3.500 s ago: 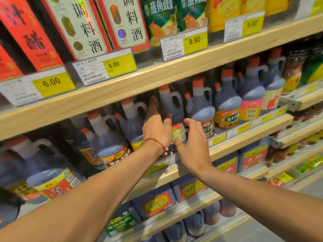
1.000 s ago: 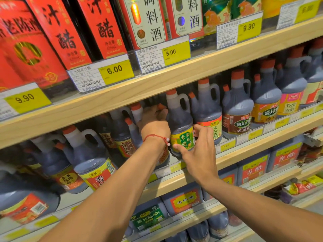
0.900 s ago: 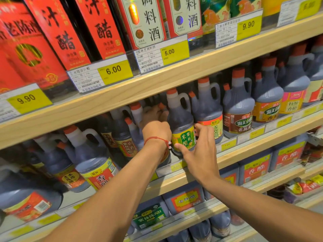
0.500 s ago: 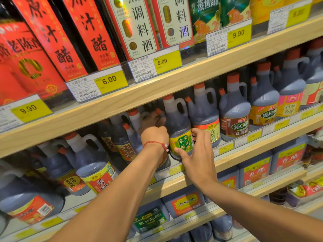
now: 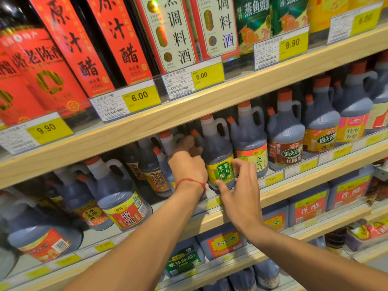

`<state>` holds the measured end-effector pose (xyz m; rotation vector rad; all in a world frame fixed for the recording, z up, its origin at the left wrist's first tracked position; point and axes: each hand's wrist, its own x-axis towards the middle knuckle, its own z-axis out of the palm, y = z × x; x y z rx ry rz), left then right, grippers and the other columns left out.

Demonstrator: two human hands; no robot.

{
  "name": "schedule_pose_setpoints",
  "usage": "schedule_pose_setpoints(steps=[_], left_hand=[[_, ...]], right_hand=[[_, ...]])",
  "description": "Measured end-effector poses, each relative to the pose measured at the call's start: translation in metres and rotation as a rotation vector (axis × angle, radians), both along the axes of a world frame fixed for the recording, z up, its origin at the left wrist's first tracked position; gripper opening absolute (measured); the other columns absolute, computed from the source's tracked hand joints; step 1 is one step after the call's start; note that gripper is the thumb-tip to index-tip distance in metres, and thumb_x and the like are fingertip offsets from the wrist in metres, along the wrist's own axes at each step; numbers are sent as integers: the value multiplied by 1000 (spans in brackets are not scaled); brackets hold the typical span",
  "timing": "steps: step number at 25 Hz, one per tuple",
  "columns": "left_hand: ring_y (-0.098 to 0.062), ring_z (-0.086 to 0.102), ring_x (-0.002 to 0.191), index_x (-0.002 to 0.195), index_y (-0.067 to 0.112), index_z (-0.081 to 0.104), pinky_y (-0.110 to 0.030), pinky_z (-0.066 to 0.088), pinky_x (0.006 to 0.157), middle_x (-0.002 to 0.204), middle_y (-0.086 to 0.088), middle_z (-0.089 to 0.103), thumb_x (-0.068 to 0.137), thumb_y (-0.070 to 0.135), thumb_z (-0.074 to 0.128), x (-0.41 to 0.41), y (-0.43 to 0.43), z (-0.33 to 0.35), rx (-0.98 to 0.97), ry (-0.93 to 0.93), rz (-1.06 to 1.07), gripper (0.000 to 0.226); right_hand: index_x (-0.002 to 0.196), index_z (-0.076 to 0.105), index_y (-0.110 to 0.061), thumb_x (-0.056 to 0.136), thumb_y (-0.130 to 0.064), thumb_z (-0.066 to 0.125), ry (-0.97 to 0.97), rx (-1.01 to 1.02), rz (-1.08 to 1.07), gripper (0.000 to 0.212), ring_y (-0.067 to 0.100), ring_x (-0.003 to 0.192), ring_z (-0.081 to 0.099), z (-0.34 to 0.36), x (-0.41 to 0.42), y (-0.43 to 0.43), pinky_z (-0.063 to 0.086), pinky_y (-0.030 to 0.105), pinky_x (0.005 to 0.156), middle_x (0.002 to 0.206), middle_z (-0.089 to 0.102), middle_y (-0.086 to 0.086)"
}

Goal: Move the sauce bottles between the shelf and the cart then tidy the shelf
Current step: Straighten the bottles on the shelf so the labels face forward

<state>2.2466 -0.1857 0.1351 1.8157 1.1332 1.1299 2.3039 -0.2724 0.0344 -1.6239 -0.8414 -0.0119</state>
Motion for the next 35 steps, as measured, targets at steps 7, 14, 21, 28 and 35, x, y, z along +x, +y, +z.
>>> schedule_pose_setpoints(steps=[7,14,21,28,35], left_hand=[[-21,42,98,93,13,37,-39,39,91,102,-1,40,90,11,59,-69,-24,-14,327,-3,228,22],[-30,62,98,111,13,70,-28,46,80,101,-13,71,90,33,65,-83,36,-26,153,18,83,29],[-11,68,100,105,28,73,-37,54,94,101,10,74,82,35,62,-87,59,-28,153,-129,-173,27],[15,60,89,104,40,62,-16,50,83,82,37,65,90,26,62,-80,64,-36,190,-164,-243,20],[-5,61,115,132,14,60,-15,47,98,126,4,64,92,-2,58,-91,57,-38,161,-174,-271,43]], right_hand=[[127,54,-23,87,-26,81,-81,-36,136,49,8,114,53,3,-36,9,51,35,99,118,49,-12],[144,46,-16,74,-37,91,-36,-134,56,86,17,126,52,-5,-65,38,47,37,106,133,53,-3],[128,49,-20,63,-38,96,-20,-70,-153,82,18,115,53,-8,-78,50,51,41,99,118,48,-6],[125,47,-20,63,-40,96,-23,-111,-161,82,15,114,50,-3,-76,47,51,38,97,117,46,-7],[127,48,-18,72,-27,93,-34,-30,-114,72,17,114,52,-6,-81,43,52,40,98,119,46,-4]])
